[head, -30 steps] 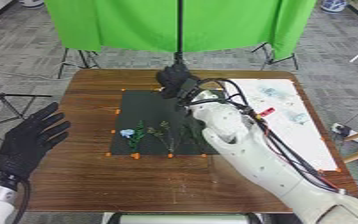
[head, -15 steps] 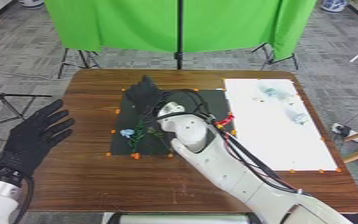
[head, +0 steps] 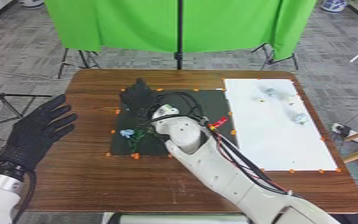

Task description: Arrange flowers

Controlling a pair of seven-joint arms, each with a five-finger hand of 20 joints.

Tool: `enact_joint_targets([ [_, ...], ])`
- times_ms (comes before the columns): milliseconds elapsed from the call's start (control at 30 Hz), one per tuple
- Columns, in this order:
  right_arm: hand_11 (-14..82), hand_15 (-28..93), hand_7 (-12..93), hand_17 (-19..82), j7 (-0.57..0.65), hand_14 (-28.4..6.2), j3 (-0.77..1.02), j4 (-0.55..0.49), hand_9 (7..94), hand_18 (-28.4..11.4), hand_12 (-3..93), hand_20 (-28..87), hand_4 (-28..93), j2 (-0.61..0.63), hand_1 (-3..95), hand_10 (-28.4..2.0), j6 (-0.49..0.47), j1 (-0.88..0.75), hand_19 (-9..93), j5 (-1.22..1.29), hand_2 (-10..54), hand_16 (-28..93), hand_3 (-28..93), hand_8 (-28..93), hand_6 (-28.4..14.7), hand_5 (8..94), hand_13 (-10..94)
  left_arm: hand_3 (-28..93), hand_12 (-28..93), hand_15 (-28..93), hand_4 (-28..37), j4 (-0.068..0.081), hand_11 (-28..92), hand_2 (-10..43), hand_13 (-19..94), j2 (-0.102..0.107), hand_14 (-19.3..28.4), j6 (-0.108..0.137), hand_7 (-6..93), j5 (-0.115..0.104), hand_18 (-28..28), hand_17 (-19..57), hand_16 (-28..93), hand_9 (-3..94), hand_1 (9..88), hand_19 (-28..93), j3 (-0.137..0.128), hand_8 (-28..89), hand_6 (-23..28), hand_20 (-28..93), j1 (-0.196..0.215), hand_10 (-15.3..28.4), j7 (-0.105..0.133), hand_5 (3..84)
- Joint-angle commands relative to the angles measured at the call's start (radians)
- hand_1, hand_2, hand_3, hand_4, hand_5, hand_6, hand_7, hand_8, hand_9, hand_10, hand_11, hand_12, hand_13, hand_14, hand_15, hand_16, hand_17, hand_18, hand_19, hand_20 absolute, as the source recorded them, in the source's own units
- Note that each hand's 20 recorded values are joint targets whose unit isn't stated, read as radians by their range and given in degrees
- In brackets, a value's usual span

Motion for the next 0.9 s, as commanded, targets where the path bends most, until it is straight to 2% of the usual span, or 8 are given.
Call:
enact_joint_targets([
  [33,16.2,51,56,27,-0.035,1.6,0.044,0.034,86.9,-14.7,46.1,40,-28,-0.02,48.6,-0.1,-0.002,-0.004,74,-0.203,-9.5,39,80,-11,5.7,66.9,77,70,16,34,-28.3,0.009,23,-1.8,17,0.001,13.1,-0.002,21.4,0.006,18.9,-11.4,-1,21.3,24.1,41,0.008,-12,2.0,7,0.002,10.2,0.002,26.5],
  [233,16.1,51,56,26,-0.066,1.7,0.082,0.049,86.6,-14.6,46.0,40,-28,-0.041,48.6,0.0,0.002,-0.024,74,-0.247,-9.5,39,80,-12,5.6,66.5,76,70,16,34,-28.3,0.01,23,-1.7,16,0.001,13.0,-0.002,21.5,0.005,18.8,-11.4,-1,21.2,24.1,41,0.01,-12,2.0,7,-0.002,10.2,0.0,26.4],
  [467,14.2,52,56,26,-0.026,2.1,0.057,0.047,84.5,-14.7,44.3,40,-28,-0.036,47.2,0.4,0.031,-0.021,74,-0.228,-9.5,40,80,-12,5.8,63.4,75,70,16,34,-28.3,0.013,23,-1.8,17,0.005,13.1,-0.003,21.6,0.006,18.9,-11.4,-1,21.3,24.2,41,0.014,-12,2.0,7,-0.01,10.1,-0.004,26.4],
  [700,15.5,56,56,24,-0.008,1.5,0.053,0.037,75.1,-15.0,42.5,41,-28,-0.033,44.5,-1.4,-0.011,-0.021,74,-0.271,-9.5,37,79,-16,5.8,54.3,68,70,16,34,-28.3,0.015,23,-1.7,17,0.006,13.1,-0.008,21.5,0.005,18.9,-11.4,-1,21.3,24.2,41,0.015,-12,2.0,7,-0.014,10.2,-0.01,26.4],
  [900,16.4,56,54,22,0.014,1.8,0.038,0.025,72.1,-15.0,41.6,41,-28,-0.025,43.7,-1.4,-0.05,-0.017,73,-0.28,-9.5,37,80,-16,5.7,52.5,66,70,16,34,-28.3,0.014,23,-1.9,16,0.003,13.1,-0.01,21.4,0.006,18.9,-11.4,-1,21.3,24.0,41,0.013,-12,2.0,7,-0.011,10.2,-0.011,26.5],
])
